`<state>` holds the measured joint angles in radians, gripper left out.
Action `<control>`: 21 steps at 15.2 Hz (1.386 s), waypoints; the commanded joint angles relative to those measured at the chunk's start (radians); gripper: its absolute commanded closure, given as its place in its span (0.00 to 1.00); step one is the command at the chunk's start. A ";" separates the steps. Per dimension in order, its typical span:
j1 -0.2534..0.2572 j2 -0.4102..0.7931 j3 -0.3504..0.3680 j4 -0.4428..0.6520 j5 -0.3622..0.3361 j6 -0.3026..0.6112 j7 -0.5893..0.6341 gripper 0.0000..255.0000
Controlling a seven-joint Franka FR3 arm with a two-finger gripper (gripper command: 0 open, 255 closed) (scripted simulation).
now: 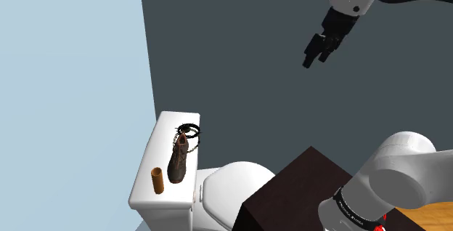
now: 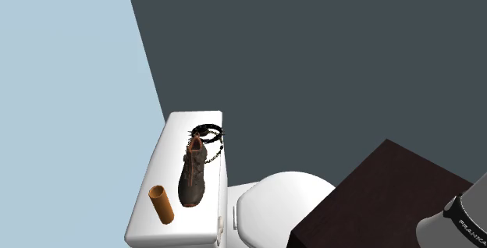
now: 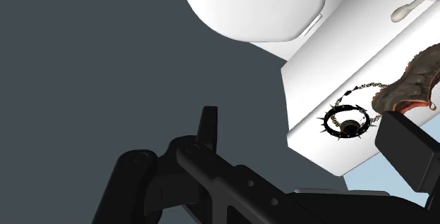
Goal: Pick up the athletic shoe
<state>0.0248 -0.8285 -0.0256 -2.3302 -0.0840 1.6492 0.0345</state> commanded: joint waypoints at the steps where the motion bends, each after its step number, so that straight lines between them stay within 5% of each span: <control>1: 0.000 0.000 0.000 0.000 0.000 0.000 0.000 0.00; 11: 0.025 0.031 0.168 -0.239 0.110 0.299 0.265 0.00; 21: 0.026 0.268 0.377 -0.315 0.176 0.651 0.549 0.00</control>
<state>0.0511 -0.5834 0.3280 -2.6395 0.0879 2.2646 0.5496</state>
